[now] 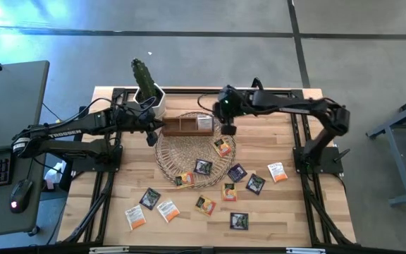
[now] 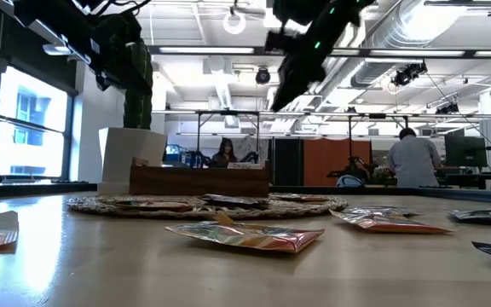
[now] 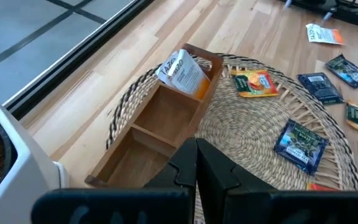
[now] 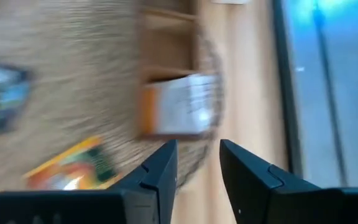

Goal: Pick & Place Tea
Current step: Put the white tea bag into the right section of the wooden organizer

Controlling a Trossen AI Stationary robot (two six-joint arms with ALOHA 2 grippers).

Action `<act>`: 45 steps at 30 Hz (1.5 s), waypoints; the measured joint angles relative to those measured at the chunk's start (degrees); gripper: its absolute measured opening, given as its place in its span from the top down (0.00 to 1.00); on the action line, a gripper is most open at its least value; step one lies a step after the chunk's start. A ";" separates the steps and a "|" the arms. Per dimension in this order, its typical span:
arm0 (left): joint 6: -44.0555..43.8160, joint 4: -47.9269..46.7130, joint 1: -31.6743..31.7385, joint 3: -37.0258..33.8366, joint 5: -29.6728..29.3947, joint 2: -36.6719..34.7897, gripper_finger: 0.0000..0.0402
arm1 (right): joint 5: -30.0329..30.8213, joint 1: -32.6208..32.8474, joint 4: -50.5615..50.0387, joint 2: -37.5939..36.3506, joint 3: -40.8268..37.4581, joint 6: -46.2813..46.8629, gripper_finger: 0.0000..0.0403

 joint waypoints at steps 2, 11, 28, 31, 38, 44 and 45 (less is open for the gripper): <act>0.00 0.02 0.00 0.00 0.02 0.00 1.00 | -0.95 2.69 -4.87 -2.40 0.00 2.67 0.70; 0.00 0.07 0.00 0.02 0.02 0.00 1.00 | 3.23 17.81 -26.91 -6.81 0.00 26.00 0.67; 0.00 0.11 0.00 0.04 0.13 0.00 1.00 | -9.91 27.74 -31.38 -12.39 -22.56 44.95 0.68; 0.00 0.09 0.00 0.04 0.12 0.00 1.00 | -9.99 27.68 -31.09 -15.12 -28.43 45.59 0.68; 0.00 0.09 0.00 0.04 0.11 0.00 1.00 | -10.52 23.28 -26.95 -20.67 -40.89 47.48 0.68; 0.01 0.07 0.00 0.04 0.10 0.00 1.00 | -12.53 19.50 -23.47 -21.72 -43.63 49.74 0.68; 0.00 0.07 0.00 0.04 0.09 0.00 1.00 | -11.84 19.12 -23.01 -21.72 -43.63 50.03 0.68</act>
